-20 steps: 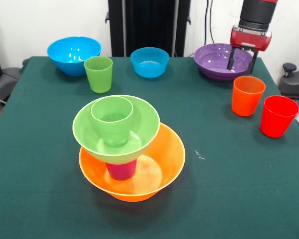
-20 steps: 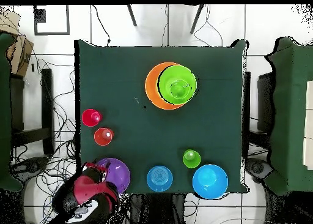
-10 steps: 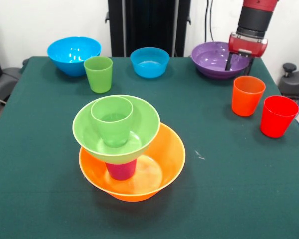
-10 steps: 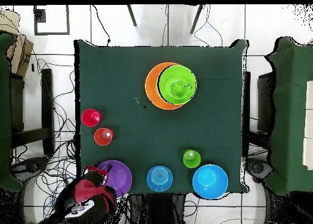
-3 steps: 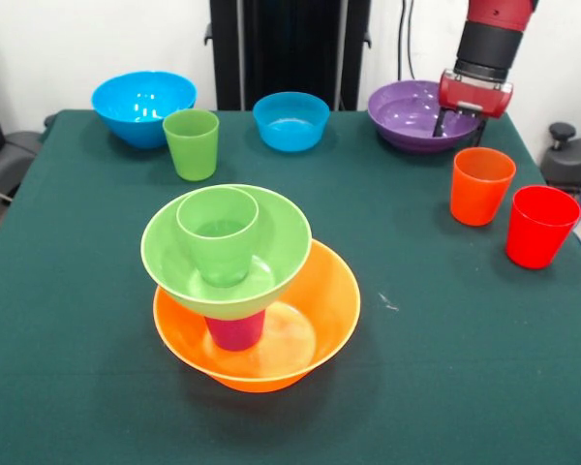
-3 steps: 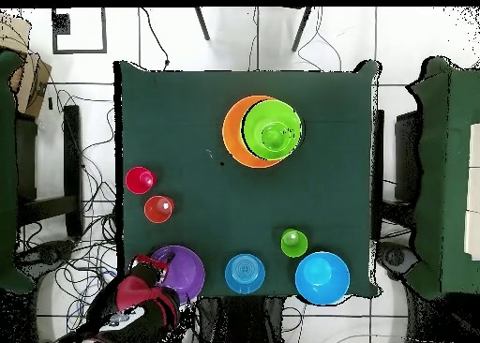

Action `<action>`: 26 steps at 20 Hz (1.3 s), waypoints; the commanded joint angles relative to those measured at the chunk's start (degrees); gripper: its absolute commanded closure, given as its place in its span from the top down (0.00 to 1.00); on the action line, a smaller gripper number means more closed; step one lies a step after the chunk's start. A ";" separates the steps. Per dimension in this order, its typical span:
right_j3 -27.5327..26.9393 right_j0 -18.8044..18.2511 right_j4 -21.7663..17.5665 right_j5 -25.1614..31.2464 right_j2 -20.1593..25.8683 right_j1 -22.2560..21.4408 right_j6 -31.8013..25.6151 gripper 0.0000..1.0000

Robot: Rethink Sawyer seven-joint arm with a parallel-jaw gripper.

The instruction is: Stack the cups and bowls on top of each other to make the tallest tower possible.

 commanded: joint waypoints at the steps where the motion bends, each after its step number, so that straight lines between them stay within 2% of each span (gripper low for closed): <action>1: -6.37 1.76 6.73 -0.89 4.06 5.82 10.43 0.00; 3: -6.21 1.80 7.01 -1.52 4.27 5.68 11.04 0.00; 6: -6.02 -1.25 4.57 -2.66 6.44 4.95 12.23 0.00; 12: -5.29 -3.42 2.35 -3.59 8.01 4.03 12.67 0.00; 15: -1.82 -5.29 0.36 -0.64 7.52 -1.89 11.51 0.00; 19: 2.75 -9.97 -3.17 5.81 6.98 -12.38 8.70 0.00; 23: 2.97 -14.31 -4.49 7.64 8.26 -14.74 8.18 0.00; 26: 3.90 -17.95 -5.76 13.89 8.10 -21.10 5.70 0.00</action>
